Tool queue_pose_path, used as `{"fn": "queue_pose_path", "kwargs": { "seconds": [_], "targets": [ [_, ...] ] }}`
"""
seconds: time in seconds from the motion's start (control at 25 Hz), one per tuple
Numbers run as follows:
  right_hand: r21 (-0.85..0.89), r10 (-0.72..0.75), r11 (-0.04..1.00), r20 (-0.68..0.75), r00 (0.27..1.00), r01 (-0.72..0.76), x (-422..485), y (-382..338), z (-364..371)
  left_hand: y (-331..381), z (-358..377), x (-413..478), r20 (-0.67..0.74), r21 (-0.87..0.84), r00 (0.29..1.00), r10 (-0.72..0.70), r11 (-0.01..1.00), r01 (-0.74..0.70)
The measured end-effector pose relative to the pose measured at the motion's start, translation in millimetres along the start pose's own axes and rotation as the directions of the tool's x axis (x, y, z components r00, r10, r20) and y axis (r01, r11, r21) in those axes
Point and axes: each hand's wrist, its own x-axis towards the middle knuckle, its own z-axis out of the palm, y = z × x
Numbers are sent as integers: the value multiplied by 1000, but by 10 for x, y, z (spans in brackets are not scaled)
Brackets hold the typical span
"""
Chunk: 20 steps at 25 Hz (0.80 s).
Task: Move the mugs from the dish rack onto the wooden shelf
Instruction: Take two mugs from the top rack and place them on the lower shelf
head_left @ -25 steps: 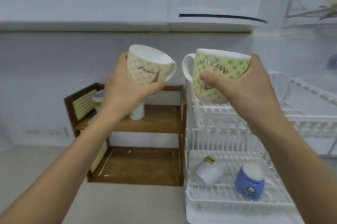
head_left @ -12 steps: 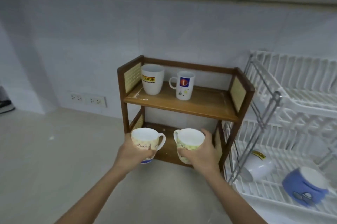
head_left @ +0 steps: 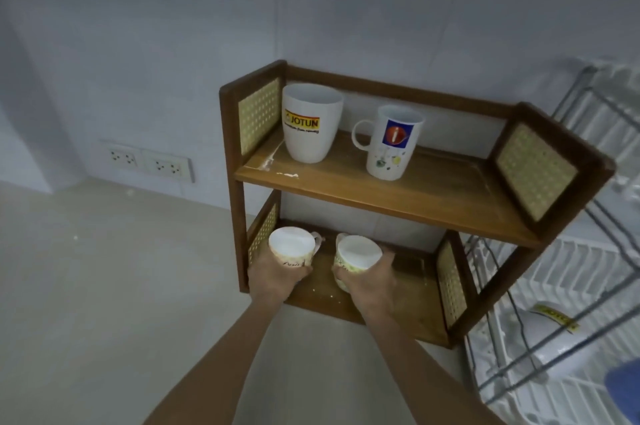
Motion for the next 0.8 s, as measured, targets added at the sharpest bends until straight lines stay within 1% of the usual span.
{"fn": "queue_pose_path", "kwargs": {
  "seconds": [0.4, 0.48, 0.56, 0.6, 0.68, 0.72, 0.76, 0.8],
  "targets": [
    [34, -80, 996, 14, 997, 79, 175, 174, 255, -161, 145, 170, 29, 60, 1000, -10, 998, 8],
    [20, -69, 997, 53, 996, 68, 187, 142, 205, -89, 145, 114, 25, 65, 1000, 3, 998, -5],
    [37, -63, 998, 118, 991, 59, 131, 104, 99, -33, 119, -17, 15, 45, 998, 57, 997, -57],
    [55, -82, 996, 142, 986, 75, 65, 96, 3, -12, 111, -129, 19, 15, 996, 88, 996, -88],
    [108, -169, 982, 176, 970, 152, -184, 94, -209, -46, 79, -395, 16, -23, 991, 130, 991, -130],
    [140, -198, 975, 177, 964, 175, -340, 143, -392, -14, 84, -592, 41, -25, 987, 155, 988, -154],
    [194, -210, 965, 177, 962, 175, -526, 222, -673, 60, 133, -845, 85, -35, 978, 189, 982, -186],
    [270, -238, 946, 203, 950, 180, -707, 254, -796, 62, 109, -1002, 104, -56, 971, 215, 976, -210]
  ]
}}
